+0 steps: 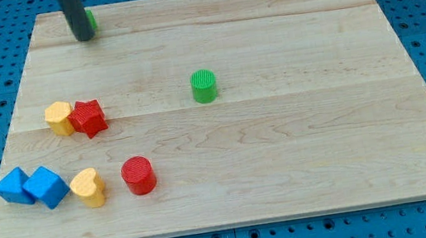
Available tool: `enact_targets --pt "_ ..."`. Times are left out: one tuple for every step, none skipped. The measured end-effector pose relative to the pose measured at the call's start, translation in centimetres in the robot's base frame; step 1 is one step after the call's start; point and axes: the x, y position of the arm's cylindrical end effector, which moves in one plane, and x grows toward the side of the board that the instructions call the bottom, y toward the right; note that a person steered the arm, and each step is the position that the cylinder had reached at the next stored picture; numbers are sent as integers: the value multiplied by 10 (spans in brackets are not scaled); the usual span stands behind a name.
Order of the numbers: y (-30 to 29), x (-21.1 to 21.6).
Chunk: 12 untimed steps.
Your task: Move the arm to the bottom center of the board
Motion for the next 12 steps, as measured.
enact_targets --pt "16 1" --pt "26 1" --pt "26 1" --pt "26 22" --pt "59 50" --pt "71 83" --pt "63 93" --pt "56 98" --pt "55 107" --pt "55 112" --pt "79 145" --pt "122 192"
